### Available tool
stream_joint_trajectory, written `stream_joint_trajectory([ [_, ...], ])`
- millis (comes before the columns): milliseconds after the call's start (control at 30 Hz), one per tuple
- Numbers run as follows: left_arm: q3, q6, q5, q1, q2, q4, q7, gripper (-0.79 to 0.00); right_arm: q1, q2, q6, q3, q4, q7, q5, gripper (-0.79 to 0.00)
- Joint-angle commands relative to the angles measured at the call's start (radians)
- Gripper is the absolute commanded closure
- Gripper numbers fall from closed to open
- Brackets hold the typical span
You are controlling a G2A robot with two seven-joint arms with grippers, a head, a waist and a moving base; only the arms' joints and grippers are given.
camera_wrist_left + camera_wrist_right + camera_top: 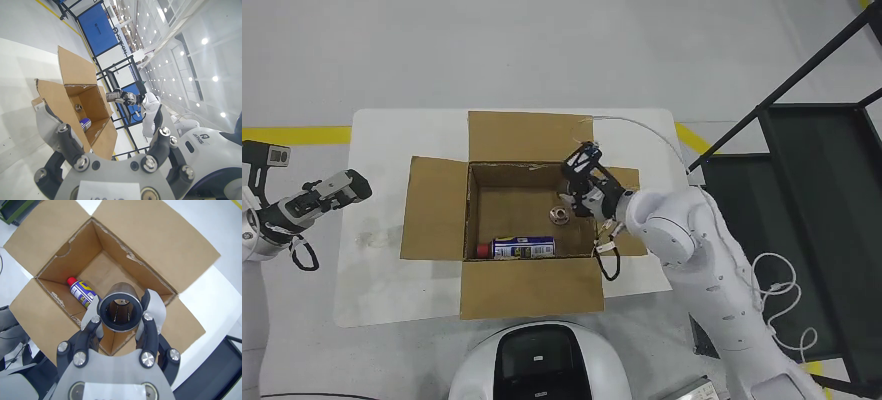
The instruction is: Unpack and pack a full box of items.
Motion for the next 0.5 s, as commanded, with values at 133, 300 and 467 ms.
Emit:
stream_joint_trajectory([
  [133, 0.000, 0.000, 0.000, 0.000, 0.000, 0.000, 0.000, -0.785, -0.106, 0.026, -0.004, 0.244, 0.014, 0.007, 0.111, 0.000],
  [300, 0.000, 0.000, 0.000, 0.000, 0.000, 0.000, 0.000, -0.785, -0.150, 0.039, 0.014, 0.364, 0.085, -0.019, 0.147, 0.000],
  [467, 0.000, 0.000, 0.000, 0.000, 0.000, 0.000, 0.000, -0.785, -0.144, 0.051, 0.012, 0.425, 0.184, -0.031, 0.154, 0.000],
])
